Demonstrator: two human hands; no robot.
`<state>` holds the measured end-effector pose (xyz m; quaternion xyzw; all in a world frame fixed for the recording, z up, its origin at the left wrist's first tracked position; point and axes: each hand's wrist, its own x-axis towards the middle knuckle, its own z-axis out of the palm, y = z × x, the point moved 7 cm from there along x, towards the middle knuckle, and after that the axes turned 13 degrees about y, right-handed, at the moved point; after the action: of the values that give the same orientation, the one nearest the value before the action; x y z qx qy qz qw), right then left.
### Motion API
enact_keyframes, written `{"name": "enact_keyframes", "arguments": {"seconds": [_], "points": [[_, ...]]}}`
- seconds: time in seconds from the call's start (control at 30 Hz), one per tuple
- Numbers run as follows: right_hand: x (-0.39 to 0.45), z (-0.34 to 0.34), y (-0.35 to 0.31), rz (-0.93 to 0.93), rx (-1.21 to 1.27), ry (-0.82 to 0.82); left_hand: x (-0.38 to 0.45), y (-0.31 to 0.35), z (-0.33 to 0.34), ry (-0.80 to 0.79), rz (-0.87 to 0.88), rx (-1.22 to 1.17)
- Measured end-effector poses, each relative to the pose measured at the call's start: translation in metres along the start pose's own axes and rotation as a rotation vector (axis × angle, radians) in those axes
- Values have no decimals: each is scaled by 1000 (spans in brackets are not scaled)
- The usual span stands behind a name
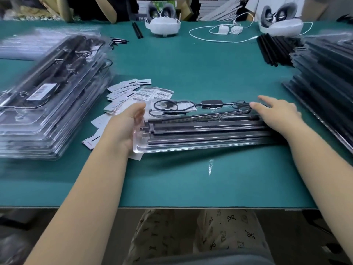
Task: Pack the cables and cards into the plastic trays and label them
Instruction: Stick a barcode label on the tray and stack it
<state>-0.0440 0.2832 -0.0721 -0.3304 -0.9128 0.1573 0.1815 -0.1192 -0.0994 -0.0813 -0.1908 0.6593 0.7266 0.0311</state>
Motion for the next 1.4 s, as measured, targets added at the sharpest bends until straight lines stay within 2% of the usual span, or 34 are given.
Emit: {"name": "enact_keyframes", "arguments": {"seconds": [0.1,0.23,0.33,0.4,0.43,0.5,0.63,0.7,0.8,0.87,0.97,1.07,1.23,1.4], "points": [[0,2,1,-15,-8,14,3,-1,1,-27,-17,-40],[2,4,0,-56,-77,5,7,4,-6,47,85,25],[-4,5,-19,-296,-153,15,5,8,-8,91,161,55],[-11,6,-32,-500,-96,-14,4,10,-7,92,169,31],[-14,8,-34,-541,-35,-67,3,12,-7,83,173,19],[-14,10,-34,-534,89,-159,2,16,-8,46,191,37],[-13,10,-33,-534,154,-194,4,21,-16,-13,296,222],[-18,10,-29,-530,131,-217,4,27,-23,76,416,323],[-29,7,-26,-549,95,-236,-3,44,-31,295,723,562],[-32,6,-26,-553,83,-227,-6,50,-34,399,819,726],[-33,3,-27,-552,36,-188,5,41,-42,471,680,1070],[-35,2,-26,-545,-17,-165,10,30,-39,415,578,1298],[-41,1,-22,-492,-53,-146,12,35,-39,430,515,1256],[-45,0,-21,-467,-67,-121,10,56,-33,374,598,1261]]}}
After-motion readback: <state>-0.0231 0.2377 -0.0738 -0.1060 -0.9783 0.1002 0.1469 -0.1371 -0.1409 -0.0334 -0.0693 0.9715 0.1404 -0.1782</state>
